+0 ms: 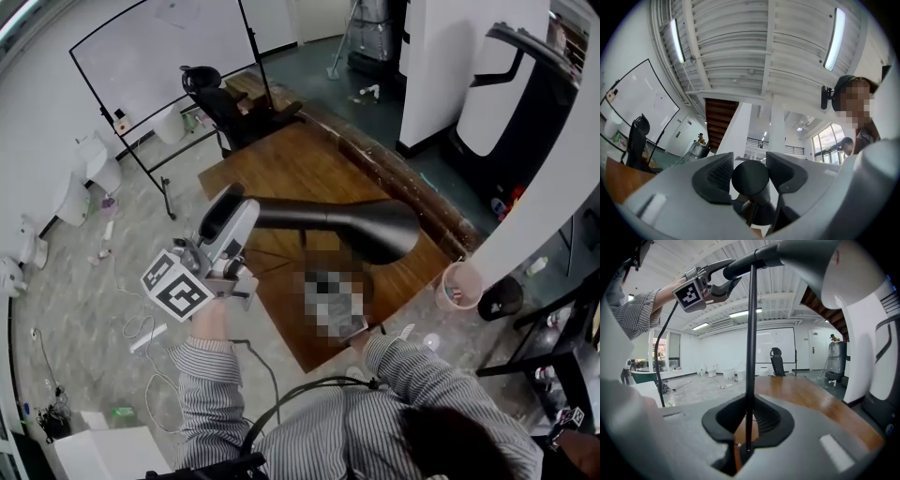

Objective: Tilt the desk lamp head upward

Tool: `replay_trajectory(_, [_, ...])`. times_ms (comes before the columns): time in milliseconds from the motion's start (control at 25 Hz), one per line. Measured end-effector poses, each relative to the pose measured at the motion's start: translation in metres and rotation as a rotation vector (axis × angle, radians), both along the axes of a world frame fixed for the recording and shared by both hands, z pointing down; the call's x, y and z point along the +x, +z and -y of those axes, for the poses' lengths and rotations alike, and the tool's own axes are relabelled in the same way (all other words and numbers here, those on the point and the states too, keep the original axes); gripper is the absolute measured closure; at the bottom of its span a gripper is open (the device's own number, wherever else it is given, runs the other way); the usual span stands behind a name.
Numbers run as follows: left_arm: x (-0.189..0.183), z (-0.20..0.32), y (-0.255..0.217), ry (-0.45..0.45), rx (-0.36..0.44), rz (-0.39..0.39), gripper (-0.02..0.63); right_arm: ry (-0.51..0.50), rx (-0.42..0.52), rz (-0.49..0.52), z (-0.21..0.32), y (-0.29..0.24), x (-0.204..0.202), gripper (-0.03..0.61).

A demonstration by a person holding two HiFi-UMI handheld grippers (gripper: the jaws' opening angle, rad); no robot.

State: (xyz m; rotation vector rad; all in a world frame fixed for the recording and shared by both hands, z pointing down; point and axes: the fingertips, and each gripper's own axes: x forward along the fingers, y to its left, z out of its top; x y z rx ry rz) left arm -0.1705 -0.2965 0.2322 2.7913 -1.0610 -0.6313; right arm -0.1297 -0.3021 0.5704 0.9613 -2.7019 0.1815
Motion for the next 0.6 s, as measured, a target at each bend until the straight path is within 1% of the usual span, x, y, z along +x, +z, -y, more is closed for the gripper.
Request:
replay_trajectory(120, [-0.007, -0.002, 0.015, 0.009, -0.023, -0.071, 0.393, -0.003, 0.001, -0.001, 0.000, 0.001, 0.001, 0.529])
replay_trajectory(200, [-0.009, -0.003, 0.019, 0.005, -0.018, -0.113, 0.393, -0.005, 0.003, 0.000, 0.000, 0.001, 0.002, 0.529])
replay_trajectory(320, [-0.010, -0.005, 0.023, -0.002, -0.006, -0.146, 0.393, -0.004, 0.004, 0.000, -0.001, 0.001, 0.002, 0.529])
replay_trajectory(440, [-0.014, -0.006, 0.032, 0.011, -0.024, -0.184, 0.393, -0.005, 0.003, -0.001, -0.002, 0.002, 0.001, 0.529])
replay_trajectory(600, [-0.018, -0.004, 0.046, 0.040, -0.044, -0.271, 0.393, -0.003, 0.004, -0.001, -0.001, 0.001, 0.002, 0.529])
